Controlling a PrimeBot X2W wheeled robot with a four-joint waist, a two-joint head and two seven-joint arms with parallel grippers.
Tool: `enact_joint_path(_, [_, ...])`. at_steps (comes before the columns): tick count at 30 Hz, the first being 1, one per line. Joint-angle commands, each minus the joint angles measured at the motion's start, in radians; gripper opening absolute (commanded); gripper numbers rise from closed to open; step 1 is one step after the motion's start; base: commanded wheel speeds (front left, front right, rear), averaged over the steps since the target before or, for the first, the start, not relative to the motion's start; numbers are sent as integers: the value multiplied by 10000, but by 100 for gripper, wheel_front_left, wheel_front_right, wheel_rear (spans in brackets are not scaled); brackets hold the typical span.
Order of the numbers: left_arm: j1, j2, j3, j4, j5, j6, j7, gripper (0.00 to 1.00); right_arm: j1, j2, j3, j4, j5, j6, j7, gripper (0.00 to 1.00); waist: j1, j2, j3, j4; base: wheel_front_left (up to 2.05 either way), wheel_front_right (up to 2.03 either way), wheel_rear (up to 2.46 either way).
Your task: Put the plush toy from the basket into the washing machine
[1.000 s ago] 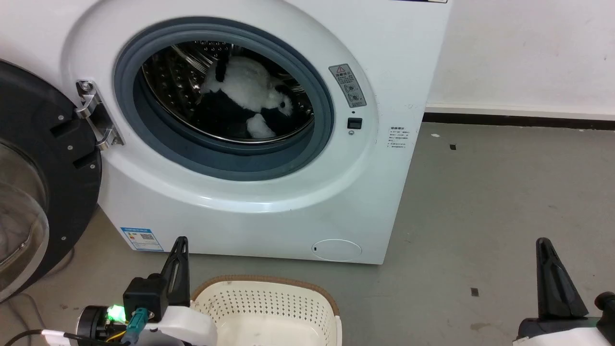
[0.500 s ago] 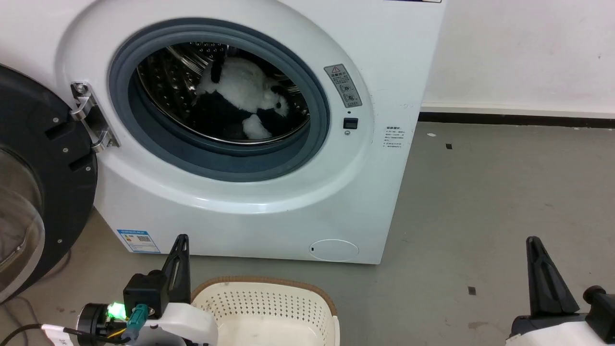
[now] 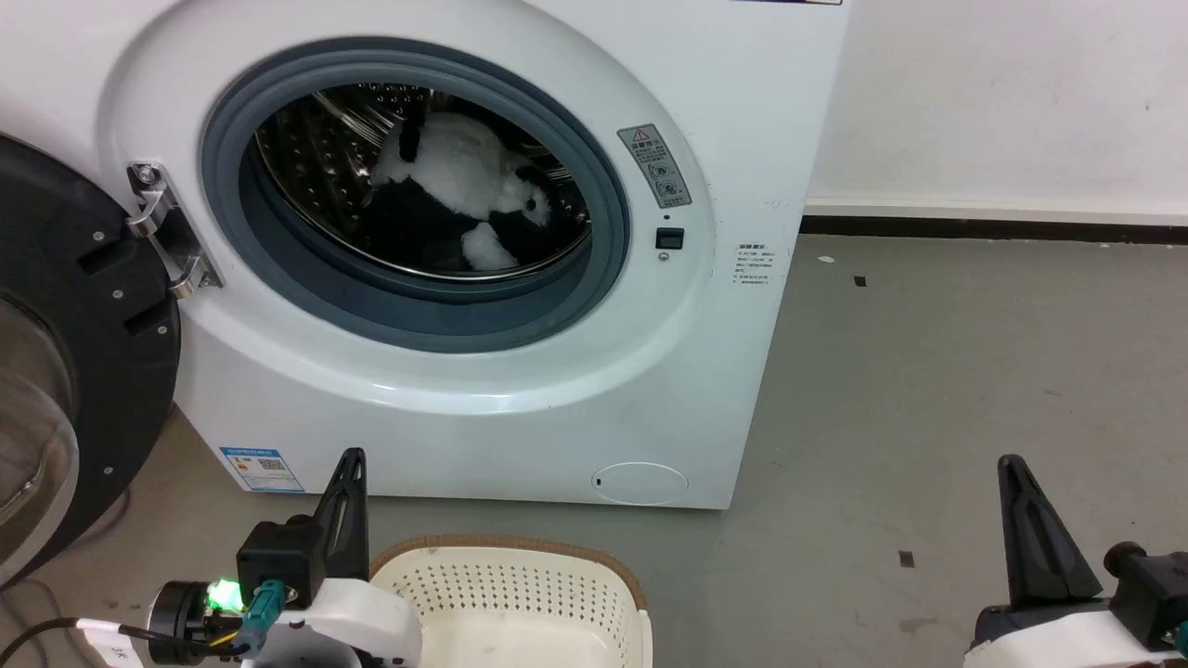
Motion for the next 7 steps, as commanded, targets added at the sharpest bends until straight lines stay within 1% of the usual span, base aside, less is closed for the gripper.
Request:
enact_joint_path(1, [144, -21, 22, -95, 96, -34, 43, 0, -153, -3, 39, 41, -26, 4, 43, 0, 0, 0, -1, -5, 0, 0, 0])
enact_joint_path(7, [160, -47, 45, -191, 118, -57, 165, 0, -209, -3, 113, 83, -106, 5, 166, 0, 0, 0, -4, -47, 0, 0, 0])
